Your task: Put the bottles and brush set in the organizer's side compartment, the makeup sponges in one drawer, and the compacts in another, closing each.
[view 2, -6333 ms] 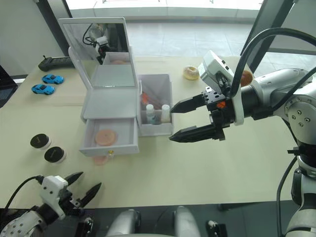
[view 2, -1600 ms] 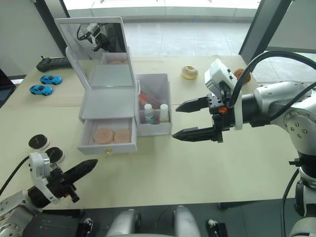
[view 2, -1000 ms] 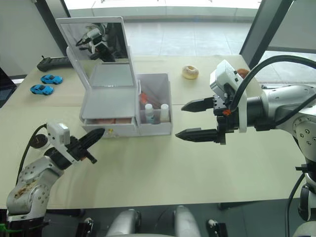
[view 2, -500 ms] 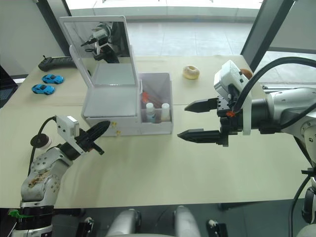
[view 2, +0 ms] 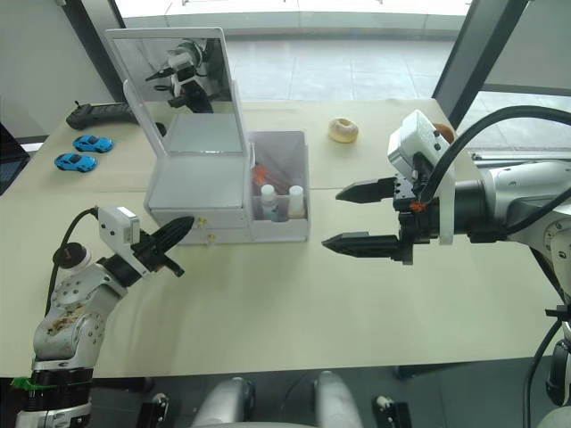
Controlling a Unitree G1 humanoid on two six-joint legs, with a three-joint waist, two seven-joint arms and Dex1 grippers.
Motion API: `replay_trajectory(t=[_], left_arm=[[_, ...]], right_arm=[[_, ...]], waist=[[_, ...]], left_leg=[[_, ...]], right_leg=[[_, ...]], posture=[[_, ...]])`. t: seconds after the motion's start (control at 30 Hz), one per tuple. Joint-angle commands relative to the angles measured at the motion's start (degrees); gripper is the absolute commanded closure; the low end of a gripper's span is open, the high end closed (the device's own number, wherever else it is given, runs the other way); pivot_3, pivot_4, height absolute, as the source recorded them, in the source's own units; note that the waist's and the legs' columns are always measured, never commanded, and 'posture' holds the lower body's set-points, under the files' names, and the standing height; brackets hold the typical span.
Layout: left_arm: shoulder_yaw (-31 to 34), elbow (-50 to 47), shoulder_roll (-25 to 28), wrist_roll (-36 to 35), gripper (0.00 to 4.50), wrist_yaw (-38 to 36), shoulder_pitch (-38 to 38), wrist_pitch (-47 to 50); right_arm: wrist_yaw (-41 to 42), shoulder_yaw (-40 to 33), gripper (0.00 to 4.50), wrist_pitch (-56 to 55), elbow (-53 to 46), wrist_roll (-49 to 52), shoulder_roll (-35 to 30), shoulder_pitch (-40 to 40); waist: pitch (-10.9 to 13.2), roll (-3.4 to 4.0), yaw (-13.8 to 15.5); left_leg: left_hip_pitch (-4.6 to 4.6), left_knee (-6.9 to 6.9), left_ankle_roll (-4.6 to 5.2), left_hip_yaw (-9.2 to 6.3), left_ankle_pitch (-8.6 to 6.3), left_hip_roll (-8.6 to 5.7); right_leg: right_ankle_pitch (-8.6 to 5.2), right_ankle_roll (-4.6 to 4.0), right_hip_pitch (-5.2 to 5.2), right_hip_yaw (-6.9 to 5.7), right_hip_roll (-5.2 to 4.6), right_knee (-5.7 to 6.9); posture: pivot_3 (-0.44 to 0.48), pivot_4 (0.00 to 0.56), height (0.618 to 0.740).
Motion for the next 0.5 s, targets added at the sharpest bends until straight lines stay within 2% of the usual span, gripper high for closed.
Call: replay_trajectory(t=[0.03,0.33,0.43,0.5], left_arm=[[0.5,-0.2,-0.4,0.5,4.48,2.0,-2.1,-1.0],[1.1,-1.6,0.8,-1.0,4.48,1.4,-2.1,2.4],[3.2,-3.3,2.7,-3.7,4.48,-0.9,0.4,4.1],[5.2,-3.5,5.0,-5.2,4.48,-2.9,2.2,4.6]], right_arm=[[-0.4,-1.1,0.00,0.1,-0.9,1.0,-0.4,-1.6],[-1.9,-0.4,0.00,0.6,-1.0,1.5,0.3,-1.9],[-4.2,-0.5,0.00,1.1,0.4,1.0,1.2,-1.6],[-3.7,-0.4,0.00,-0.1,1.4,-2.4,-0.8,2.0]], waist=[[0.0,0.00,0.0],[0.0,0.00,0.0],[0.0,0.00,-0.2],[0.0,-0.01,-0.2]], left_leg=[[0.00,0.00,0.00,0.00,0.00,0.00],[-0.01,0.00,0.00,0.00,0.00,0.00],[0.00,0.00,0.00,0.00,0.00,0.01],[0.00,-0.03,0.00,0.00,0.00,0.04]], right_leg=[[0.00,0.00,0.00,0.00,0.00,0.00],[0.00,0.01,0.00,0.00,0.00,-0.01],[0.00,0.01,0.00,0.00,0.01,0.00],[0.00,0.01,-0.02,0.01,0.01,0.00]], posture=[[0.000,0.150,0.740],[0.000,0.150,0.740],[0.000,0.150,0.740],[0.000,0.150,0.740]])
